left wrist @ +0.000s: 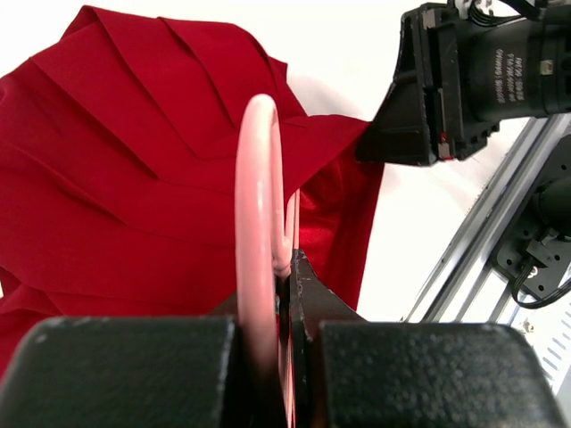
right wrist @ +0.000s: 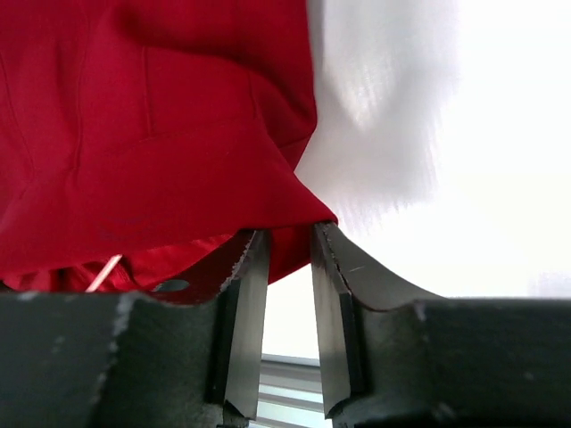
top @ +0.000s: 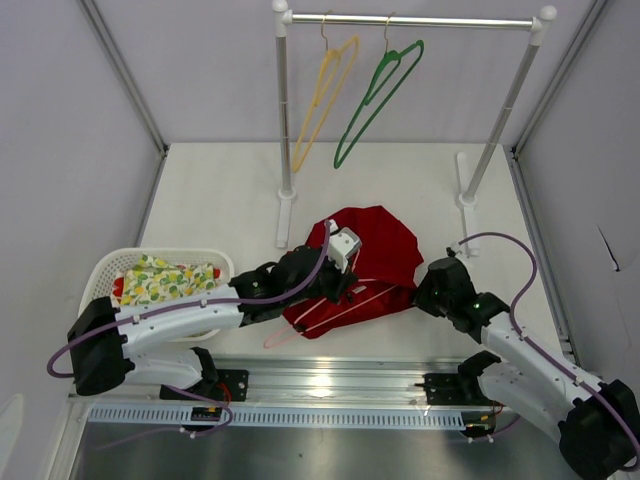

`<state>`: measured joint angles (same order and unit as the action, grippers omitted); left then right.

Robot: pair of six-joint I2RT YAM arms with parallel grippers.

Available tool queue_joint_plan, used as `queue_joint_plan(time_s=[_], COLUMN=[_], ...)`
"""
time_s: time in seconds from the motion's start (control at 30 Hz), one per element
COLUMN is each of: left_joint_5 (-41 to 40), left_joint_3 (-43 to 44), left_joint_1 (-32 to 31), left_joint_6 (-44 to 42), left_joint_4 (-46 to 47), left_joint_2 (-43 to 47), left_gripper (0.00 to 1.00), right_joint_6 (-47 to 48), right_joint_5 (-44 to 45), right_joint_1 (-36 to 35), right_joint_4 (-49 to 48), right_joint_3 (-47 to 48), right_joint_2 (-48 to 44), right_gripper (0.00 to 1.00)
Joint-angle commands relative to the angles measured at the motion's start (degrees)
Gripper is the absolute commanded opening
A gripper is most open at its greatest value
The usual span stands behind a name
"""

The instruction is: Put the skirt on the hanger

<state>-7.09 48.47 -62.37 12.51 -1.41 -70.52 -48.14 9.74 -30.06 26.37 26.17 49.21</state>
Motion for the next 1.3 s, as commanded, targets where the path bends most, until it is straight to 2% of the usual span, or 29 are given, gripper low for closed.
queue_joint_plan(time_s=[0.0,0.43,0.73,1.03,1.27], left_joint_5=[1.29,4.28,5.95,6.65,8.32], left_joint_3=[3.12,4.09,6.64,6.64,6.46], left_joint_1=[-0.47,-0.47,-0.47,-0.47,-0.47], left_joint_6=[-1.26,-1.97,-2.93,-3.28,-3.29], left_joint_4=[-0.96,-2.46,-5.18,-6.06,-5.53], left_joint_2=[0.56,-1.28,-3.13,-3.31,-3.92], left_gripper=[0.0,0.0,0.0,0.0,0.0], right_joint_6=[0.5,1.56,2.53,0.42,-0.81], right_joint_5=[2.31,1.51,1.07,4.24,7.13], right_joint_1=[2.37,3.26,-0.61,-2.89,-5.27], right_joint_4=[0.26,-4.92,-7.03,-8.79,-9.23], right_joint_3=[-0.51,2.83,6.26,7.31,9.16], right_joint_2=[0.18,3.7,7.47,10.64,13.45], right_gripper=[0.31,0.36,0.32,0.4,0.4])
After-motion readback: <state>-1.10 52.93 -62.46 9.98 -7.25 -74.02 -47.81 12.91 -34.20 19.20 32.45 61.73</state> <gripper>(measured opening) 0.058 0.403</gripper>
